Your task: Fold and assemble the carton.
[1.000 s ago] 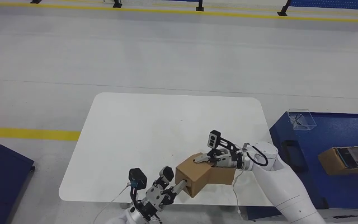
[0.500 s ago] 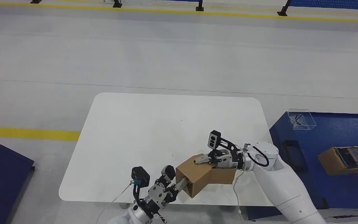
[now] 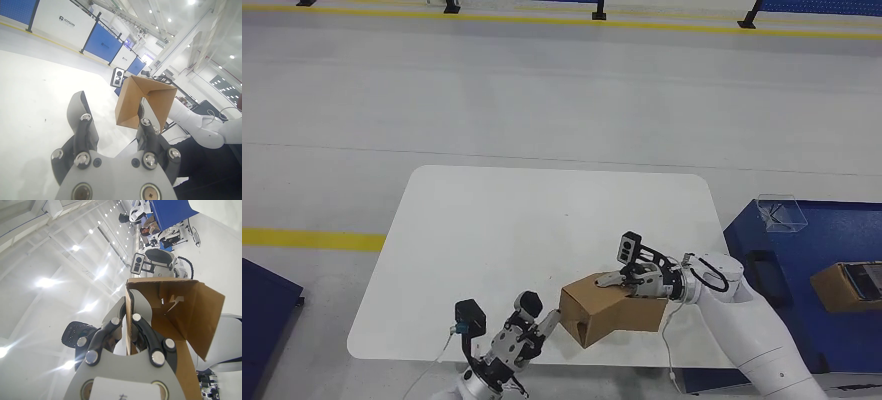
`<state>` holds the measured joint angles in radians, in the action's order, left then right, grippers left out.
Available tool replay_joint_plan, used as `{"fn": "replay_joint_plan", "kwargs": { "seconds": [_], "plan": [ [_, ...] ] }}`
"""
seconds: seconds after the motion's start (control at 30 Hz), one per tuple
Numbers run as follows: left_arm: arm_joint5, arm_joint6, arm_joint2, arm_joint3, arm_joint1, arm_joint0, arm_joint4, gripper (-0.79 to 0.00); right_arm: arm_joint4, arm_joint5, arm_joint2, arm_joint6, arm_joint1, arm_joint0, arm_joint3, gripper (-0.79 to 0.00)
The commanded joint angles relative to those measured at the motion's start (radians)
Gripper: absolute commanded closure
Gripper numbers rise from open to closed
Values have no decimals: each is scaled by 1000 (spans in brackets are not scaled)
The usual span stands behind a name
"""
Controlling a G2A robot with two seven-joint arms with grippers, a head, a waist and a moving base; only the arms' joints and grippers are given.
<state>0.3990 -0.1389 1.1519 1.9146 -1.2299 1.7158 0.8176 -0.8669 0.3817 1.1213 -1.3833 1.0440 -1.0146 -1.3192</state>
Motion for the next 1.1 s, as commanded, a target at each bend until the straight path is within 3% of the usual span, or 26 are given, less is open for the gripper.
{"fn": "replay_joint_plan", "kwargs": {
  "seconds": [0.0,0.4,0.57,0.7,0.77,0.8,0.83,0.9,1.07],
  "plan": [
    [2,6,0,-1,1,3,1,-462,-4,7,-5,-6,1,3,4,0],
    [-80,45,-64,-43,-10,-51,55,-471,2,-2,-18,-15,0,7,-3,0],
    [-51,14,-43,-20,-7,-34,31,-496,-17,13,-8,-8,-1,10,15,0],
    [25,-9,-2,9,1,2,-30,-486,-63,44,-17,-11,2,26,54,0],
    [74,-32,21,17,4,16,-66,-551,-99,49,-39,-6,5,36,69,0],
    [99,-49,29,18,5,21,-85,-711,-121,55,-54,-1,5,41,79,0],
    [126,-64,34,14,6,27,-112,-785,-143,61,-72,6,4,50,86,0],
    [186,-72,37,4,7,29,-160,-785,-191,66,-107,10,3,64,91,0],
    [194,-70,38,1,8,29,-166,-785,-191,66,-107,10,3,64,91,0]
  ]
}}
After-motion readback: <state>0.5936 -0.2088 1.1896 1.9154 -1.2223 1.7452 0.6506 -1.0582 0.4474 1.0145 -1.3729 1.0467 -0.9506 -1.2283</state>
